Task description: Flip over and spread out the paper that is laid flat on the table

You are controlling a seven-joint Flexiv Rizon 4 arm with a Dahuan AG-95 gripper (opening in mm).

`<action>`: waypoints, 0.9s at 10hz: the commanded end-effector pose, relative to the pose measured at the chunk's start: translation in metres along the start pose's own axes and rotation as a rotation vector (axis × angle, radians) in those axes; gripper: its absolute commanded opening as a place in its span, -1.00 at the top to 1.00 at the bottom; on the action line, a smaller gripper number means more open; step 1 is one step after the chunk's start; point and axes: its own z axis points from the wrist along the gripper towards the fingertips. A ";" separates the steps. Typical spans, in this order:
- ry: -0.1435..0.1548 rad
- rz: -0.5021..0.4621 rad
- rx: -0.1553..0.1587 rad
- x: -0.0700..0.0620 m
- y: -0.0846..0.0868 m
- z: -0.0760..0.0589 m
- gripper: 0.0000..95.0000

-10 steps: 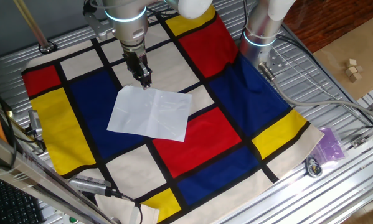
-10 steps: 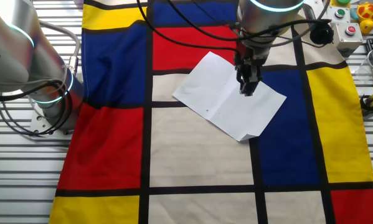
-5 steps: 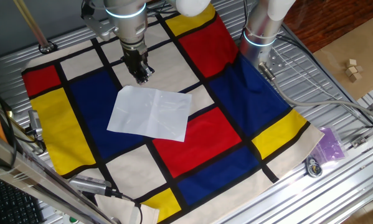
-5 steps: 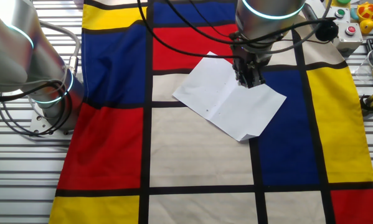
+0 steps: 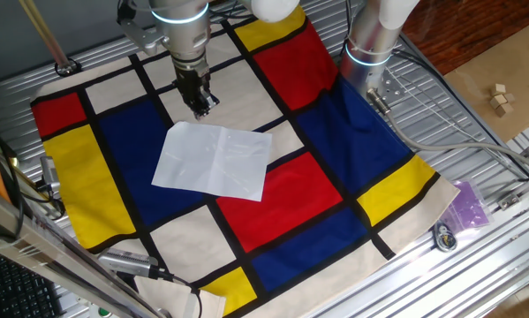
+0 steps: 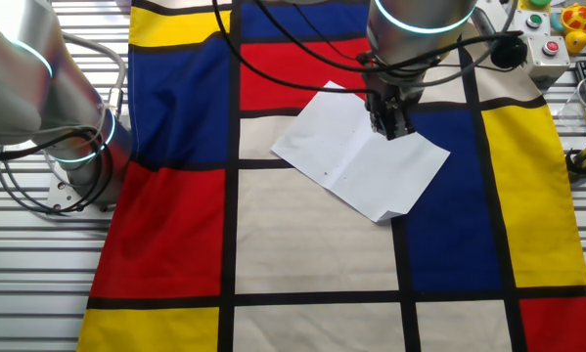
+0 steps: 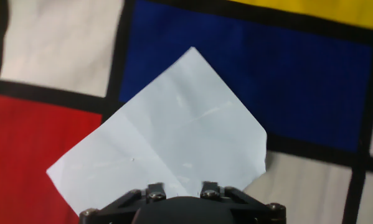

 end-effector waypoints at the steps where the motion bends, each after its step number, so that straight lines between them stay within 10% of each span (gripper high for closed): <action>1: 0.006 0.019 0.002 0.000 0.000 0.000 1.00; 9: 0.019 0.007 -0.003 0.000 0.000 0.000 1.00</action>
